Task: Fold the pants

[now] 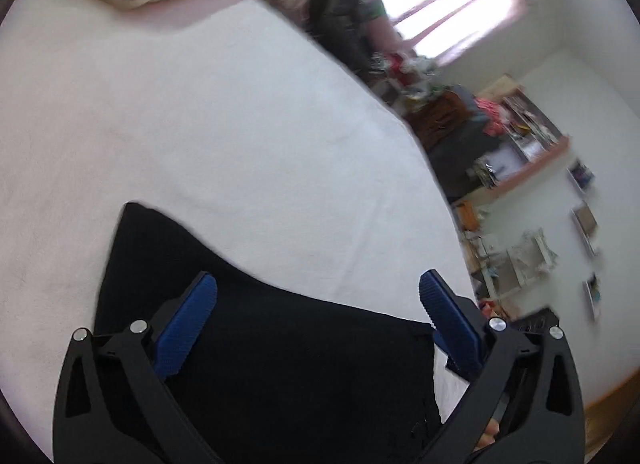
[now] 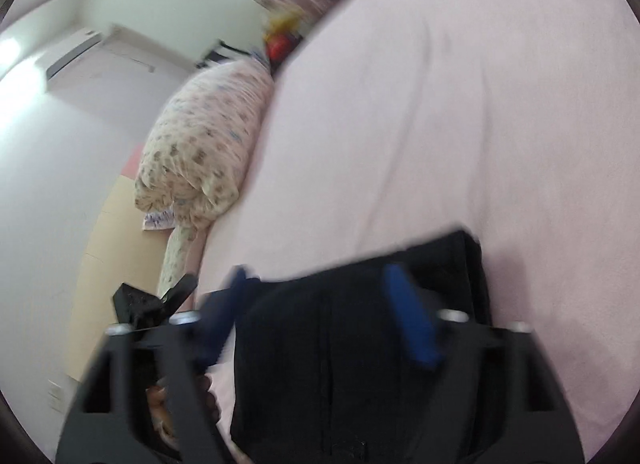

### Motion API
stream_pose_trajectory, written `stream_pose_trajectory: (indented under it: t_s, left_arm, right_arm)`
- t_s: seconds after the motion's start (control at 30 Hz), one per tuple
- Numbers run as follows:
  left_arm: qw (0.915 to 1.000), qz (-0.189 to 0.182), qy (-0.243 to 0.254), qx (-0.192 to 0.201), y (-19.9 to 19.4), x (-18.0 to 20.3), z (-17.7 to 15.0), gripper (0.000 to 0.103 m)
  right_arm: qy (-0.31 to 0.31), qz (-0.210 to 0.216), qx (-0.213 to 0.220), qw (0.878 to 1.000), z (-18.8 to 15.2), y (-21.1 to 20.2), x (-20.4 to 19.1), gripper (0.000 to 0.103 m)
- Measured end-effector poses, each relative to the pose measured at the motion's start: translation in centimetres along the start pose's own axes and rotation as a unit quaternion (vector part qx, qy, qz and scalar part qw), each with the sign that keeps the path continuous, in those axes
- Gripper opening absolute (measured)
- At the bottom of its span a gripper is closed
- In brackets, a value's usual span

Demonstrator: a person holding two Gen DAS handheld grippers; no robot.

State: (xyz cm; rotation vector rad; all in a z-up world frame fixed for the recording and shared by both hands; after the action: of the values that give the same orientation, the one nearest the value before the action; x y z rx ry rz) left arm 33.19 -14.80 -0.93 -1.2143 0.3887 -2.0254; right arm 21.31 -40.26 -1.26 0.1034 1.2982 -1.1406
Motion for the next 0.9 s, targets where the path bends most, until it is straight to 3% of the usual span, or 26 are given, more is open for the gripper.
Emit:
stream_pose_trajectory:
  t_s: [0.07,0.1,0.17,0.23,0.3,0.4,0.47,0.57,0.67,0.77,0.9]
  left_arm:
    - [0.9968,0.075,-0.002,-0.029,1.4,-1.5,-0.9,0.101]
    - [0.9949,0.086,-0.018,-0.049,2.0,-2.4,-1.4,0.100]
    - [0.9965,0.068,-0.033,-0.036,2.1,-2.9,-1.5,0.100]
    - [0.9967,0.069,-0.027,-0.034,1.7,-2.3,-1.7,0.100]
    - [0.9978,0.050,-0.016,-0.039,0.0,-0.9,-2.1,0.101]
    - [0.9992,-0.001,-0.003,-0.040,-3.7,0.4,-3.6,0.101]
    - [0.9990,0.010,0.031,-0.030,-6.4,1.4,-6.0,0.101]
    - [0.9955,0.061,0.072,0.001,-9.4,1.4,-9.4,0.101]
    - [0.9893,0.100,0.095,0.048,-12.1,1.7,-12.3,0.101]
    - [0.9896,0.093,0.074,0.082,-14.0,1.7,-14.1,0.101]
    - [0.9943,0.067,0.046,0.069,-12.7,0.9,-14.8,0.101]
  right_arm:
    - [-0.017,-0.058,-0.018,0.998,-0.2,1.1,0.4,0.078]
    - [-0.003,-0.087,-0.032,0.996,-0.5,1.9,1.6,0.076]
    - [0.029,-0.089,-0.037,0.995,-0.8,2.7,3.5,0.067]
    - [0.039,-0.082,-0.032,0.995,-0.7,2.1,3.8,0.064]
    - [0.032,-0.086,-0.022,0.996,-0.6,0.5,3.3,0.065]
    - [-0.011,-0.035,-0.012,0.999,-1.9,-2.4,0.5,0.070]
    - [-0.053,-0.018,-0.016,0.998,-4.1,-4.3,-1.0,0.071]
    - [-0.119,-0.034,-0.023,0.992,-8.3,-5.7,-2.1,0.071]
    - [-0.170,-0.054,-0.003,0.984,-11.6,-6.5,-2.7,0.071]
    - [-0.198,-0.060,0.022,0.978,-13.9,-7.8,-3.0,0.071]
    - [-0.252,-0.095,0.064,0.961,-16.3,-8.1,-3.9,0.071]
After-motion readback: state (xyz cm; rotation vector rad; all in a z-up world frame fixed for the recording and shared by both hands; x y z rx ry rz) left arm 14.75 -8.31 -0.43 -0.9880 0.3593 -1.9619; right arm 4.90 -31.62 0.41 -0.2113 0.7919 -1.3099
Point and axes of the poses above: each gripper's, at about its wrist camera, not at the fingertips, and y roughly the way its jaws point, x to its right, z to its top, the point moved 8 cm from there along y, roughly the way its jaws point, and after that the axes turned 2 degrees about y, right-handed, at the moved point
